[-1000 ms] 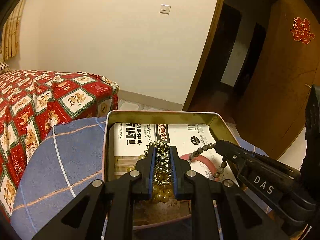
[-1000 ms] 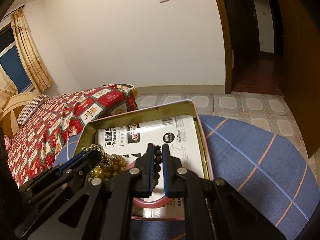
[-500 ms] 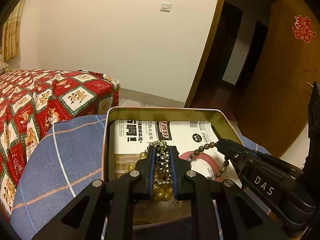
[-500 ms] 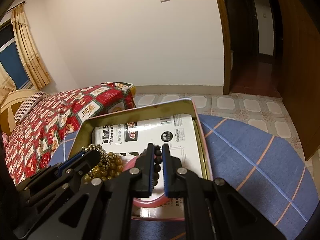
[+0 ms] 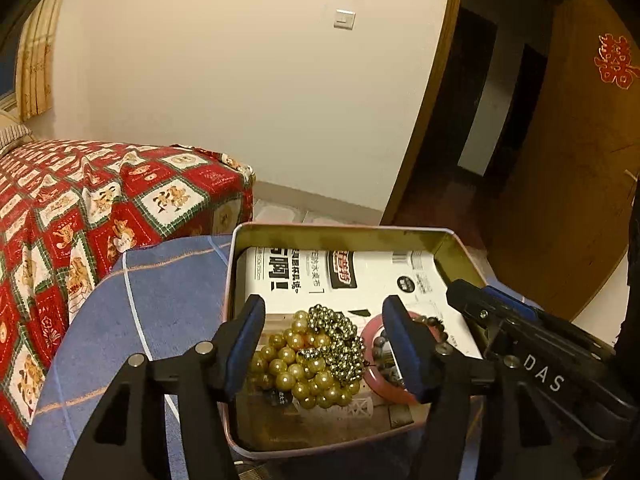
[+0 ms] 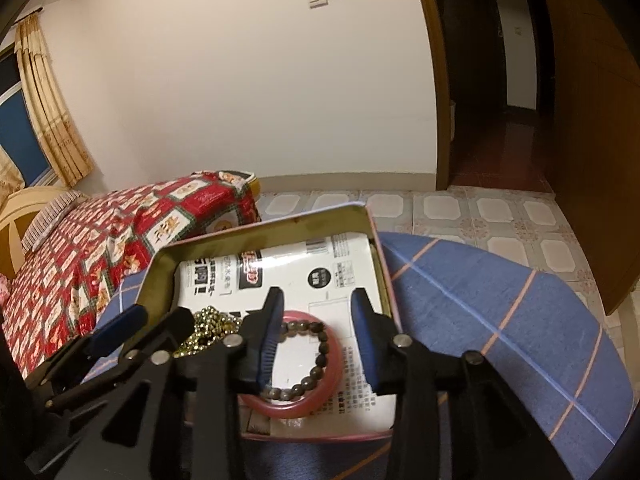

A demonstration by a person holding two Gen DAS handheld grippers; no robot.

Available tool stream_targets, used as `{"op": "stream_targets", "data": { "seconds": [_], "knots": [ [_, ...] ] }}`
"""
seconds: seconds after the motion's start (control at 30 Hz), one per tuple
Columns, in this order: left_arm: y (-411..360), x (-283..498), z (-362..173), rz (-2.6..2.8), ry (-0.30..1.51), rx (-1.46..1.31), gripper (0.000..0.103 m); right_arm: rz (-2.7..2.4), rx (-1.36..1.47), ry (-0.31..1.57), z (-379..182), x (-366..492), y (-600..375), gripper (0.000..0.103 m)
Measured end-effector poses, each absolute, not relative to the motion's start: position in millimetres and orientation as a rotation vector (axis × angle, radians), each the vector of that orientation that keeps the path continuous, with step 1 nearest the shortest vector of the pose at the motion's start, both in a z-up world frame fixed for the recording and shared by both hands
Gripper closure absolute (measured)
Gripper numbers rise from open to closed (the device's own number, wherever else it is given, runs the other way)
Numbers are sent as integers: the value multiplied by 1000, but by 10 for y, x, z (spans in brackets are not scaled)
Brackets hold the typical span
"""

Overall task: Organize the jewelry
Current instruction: 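Open both grippers to release the bracelet and chain inside the tin, then withdraw both grippers from the tin back toward the remaining jewelry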

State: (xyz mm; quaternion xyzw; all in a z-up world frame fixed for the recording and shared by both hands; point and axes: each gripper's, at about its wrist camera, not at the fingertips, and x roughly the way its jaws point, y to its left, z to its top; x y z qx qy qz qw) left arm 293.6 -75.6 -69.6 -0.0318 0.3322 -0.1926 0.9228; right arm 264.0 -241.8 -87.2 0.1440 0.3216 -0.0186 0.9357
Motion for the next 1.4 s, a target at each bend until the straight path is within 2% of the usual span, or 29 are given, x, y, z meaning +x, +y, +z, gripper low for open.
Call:
{"op": "stream_targets", "data": {
  "seconds": [0.2, 0.33, 0.83, 1.0, 1.07, 1.4],
  "knots": [
    [-767, 2887, -661, -371, 672, -24, 41, -49, 284, 658, -827, 2604, -2407, 59],
    [-737, 2796, -598, -356, 664, -10, 41, -66, 274, 652, -795, 2534, -2403, 46],
    [-585, 2128, -366, -356, 613, 52, 39, -97, 218, 684, -703, 2067, -2318, 46],
    [-511, 1927, -372, -358, 620, 46, 38, -92, 185, 683, -653, 1892, -2226, 45],
    [-467, 1846, -381, -358, 627, 35, 38, -91, 177, 679, -646, 1816, -2195, 42],
    [-347, 1462, -396, -352, 631, 37, 38, -78, 157, 676, -661, 1516, -2085, 42]
  ]
}}
